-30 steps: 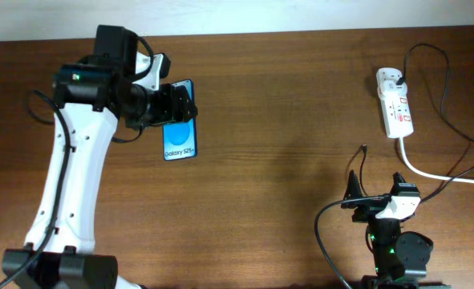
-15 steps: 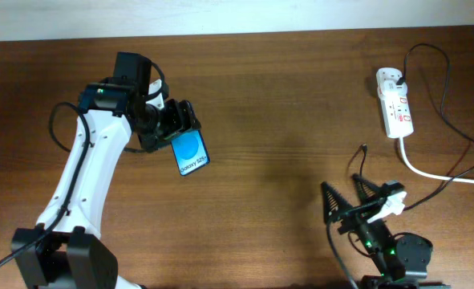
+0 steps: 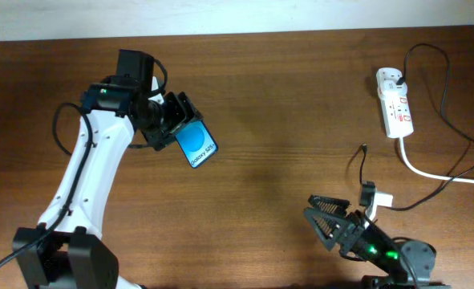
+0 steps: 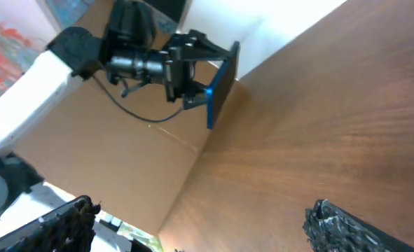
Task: Plug charger to phone and switch on socket
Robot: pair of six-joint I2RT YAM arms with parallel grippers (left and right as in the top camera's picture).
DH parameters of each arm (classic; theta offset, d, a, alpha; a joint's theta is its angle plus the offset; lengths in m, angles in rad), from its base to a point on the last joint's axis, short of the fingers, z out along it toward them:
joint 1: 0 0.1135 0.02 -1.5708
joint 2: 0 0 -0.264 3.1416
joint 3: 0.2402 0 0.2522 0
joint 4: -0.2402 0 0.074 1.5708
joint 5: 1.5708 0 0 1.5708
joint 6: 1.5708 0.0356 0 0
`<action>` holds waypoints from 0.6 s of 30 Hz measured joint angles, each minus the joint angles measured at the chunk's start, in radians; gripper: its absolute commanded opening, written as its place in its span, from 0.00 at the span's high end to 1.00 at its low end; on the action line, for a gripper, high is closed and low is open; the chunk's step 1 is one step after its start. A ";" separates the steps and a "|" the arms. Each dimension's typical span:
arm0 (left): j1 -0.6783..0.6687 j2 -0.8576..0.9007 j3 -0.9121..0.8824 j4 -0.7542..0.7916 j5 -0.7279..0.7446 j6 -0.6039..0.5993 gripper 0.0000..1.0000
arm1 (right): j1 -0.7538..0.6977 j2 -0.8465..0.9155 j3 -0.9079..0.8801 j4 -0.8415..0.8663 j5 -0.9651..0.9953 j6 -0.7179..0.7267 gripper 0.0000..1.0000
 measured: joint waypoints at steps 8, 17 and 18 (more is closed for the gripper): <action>-0.004 0.000 -0.003 0.008 0.006 -0.010 0.55 | 0.004 0.526 0.256 -0.002 0.094 -0.252 0.00; -0.007 0.000 -0.004 0.022 0.006 -0.192 0.56 | 0.497 1.056 0.525 0.184 0.335 -0.503 0.00; -0.011 0.000 -0.004 0.021 0.006 -0.219 0.55 | 0.557 1.089 0.525 0.244 0.389 -0.506 0.00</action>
